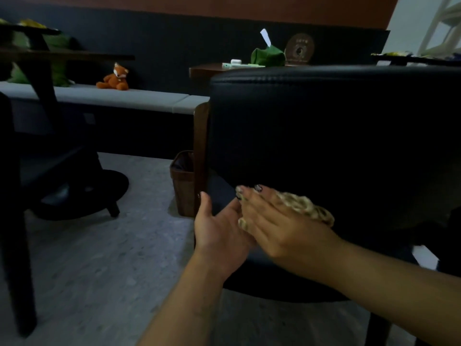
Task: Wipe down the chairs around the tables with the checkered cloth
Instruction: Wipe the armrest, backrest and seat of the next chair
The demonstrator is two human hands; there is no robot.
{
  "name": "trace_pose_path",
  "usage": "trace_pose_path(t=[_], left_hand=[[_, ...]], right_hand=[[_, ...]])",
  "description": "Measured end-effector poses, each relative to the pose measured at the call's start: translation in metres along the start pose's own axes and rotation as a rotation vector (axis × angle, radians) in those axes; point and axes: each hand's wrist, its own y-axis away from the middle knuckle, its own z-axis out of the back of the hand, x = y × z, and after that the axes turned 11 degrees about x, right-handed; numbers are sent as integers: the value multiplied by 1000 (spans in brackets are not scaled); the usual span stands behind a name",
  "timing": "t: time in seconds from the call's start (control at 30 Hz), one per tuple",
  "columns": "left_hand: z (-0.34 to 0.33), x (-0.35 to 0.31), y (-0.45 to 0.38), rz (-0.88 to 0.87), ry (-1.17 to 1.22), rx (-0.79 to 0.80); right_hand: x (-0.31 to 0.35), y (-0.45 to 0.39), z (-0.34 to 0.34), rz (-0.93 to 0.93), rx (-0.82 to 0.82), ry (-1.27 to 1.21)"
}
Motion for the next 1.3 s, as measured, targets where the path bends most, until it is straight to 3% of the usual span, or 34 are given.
trace_pose_path(t=[0.13, 0.27, 0.33, 0.47, 0.57, 0.67, 0.77, 0.83, 1.0, 1.03, 1.1, 1.17, 1.2, 1.3], left_hand=[[9, -3, 8, 5, -38, -27], [29, 1, 32, 6, -294, -60], [36, 4, 43, 27, -453, -89], [39, 13, 58, 60, -703, -80], [37, 21, 68, 32, -797, -152], [31, 26, 78, 3, -848, -203], [23, 28, 83, -66, -822, -316], [18, 29, 83, -106, -815, -389], [10, 24, 91, -130, -775, -562], [10, 23, 93, -112, -763, -582], [11, 22, 91, -77, -723, -632], [13, 22, 85, -60, -659, -687], [14, 22, 81, -62, -615, -700], [17, 19, 77, -101, -447, -739]], right_hand=[[28, 11, 3, -140, -142, -734], [58, 15, 8, -642, -234, -1643], [71, 9, 8, -873, -265, -1908], [98, 3, 2, -1109, -274, -2420], [109, 10, -9, -1282, -255, -2339], [107, 22, -20, -1384, -107, -2382], [108, 26, -21, -1155, 190, -2642], [109, 24, -21, -1074, 261, -2692], [110, 20, -26, -1037, 31, -2827], [112, 18, -25, -1042, -13, -2776], [116, 15, -23, -1091, -115, -2400], [118, 13, -19, -952, -259, -1962], [121, 13, -17, -837, -343, -1884], [125, 17, -12, -564, -323, -2048]])
